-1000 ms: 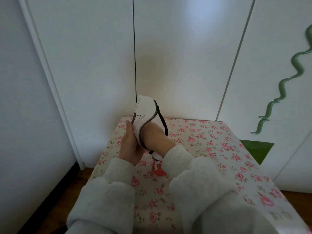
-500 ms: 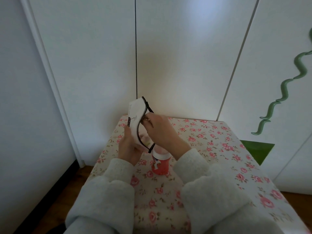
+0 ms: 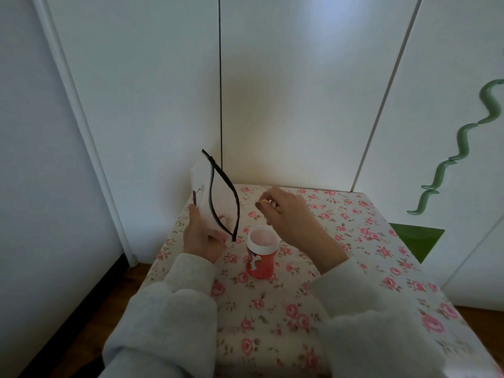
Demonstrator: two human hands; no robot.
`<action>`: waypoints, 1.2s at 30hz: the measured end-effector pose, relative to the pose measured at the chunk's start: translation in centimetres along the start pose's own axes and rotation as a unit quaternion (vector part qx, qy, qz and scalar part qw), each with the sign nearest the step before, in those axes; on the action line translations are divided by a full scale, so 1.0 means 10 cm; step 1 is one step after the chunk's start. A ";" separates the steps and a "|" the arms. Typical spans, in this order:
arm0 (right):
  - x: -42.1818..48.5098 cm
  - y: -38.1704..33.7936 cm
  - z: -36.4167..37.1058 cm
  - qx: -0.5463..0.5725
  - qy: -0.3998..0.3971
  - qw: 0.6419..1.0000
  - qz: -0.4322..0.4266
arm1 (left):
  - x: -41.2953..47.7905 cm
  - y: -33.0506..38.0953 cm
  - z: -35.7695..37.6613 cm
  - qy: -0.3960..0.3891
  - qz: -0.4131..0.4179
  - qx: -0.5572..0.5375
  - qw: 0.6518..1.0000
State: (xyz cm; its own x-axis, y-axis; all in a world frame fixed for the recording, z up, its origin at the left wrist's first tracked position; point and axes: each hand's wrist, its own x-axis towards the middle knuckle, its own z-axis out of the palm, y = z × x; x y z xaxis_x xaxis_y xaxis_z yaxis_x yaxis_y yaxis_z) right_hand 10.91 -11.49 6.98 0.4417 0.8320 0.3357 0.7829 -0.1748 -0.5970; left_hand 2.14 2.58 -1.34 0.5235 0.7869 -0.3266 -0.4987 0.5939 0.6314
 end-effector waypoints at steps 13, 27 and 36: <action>-0.02 -0.05 0.04 -0.282 -0.153 0.946 -0.052 | 0.12 -0.10 -0.03 -0.002 -0.002 -0.007 1.000; 0.05 -0.07 -0.02 -0.236 -0.168 0.956 -0.043 | 0.11 -0.17 -0.02 -0.043 -0.003 -0.013 0.999; 0.05 -0.08 0.12 -0.227 -0.095 0.968 -0.052 | 0.06 -0.16 -0.02 -0.036 -0.038 -0.048 0.997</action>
State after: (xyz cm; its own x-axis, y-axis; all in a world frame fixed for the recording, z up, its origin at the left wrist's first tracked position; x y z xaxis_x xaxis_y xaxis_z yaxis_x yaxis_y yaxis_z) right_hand 9.97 -10.31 6.78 0.2948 0.9320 0.2110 0.9498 -0.2617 -0.1712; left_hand 3.08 2.11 -2.72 0.6090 0.7274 -0.3163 -0.5183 0.6668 0.5355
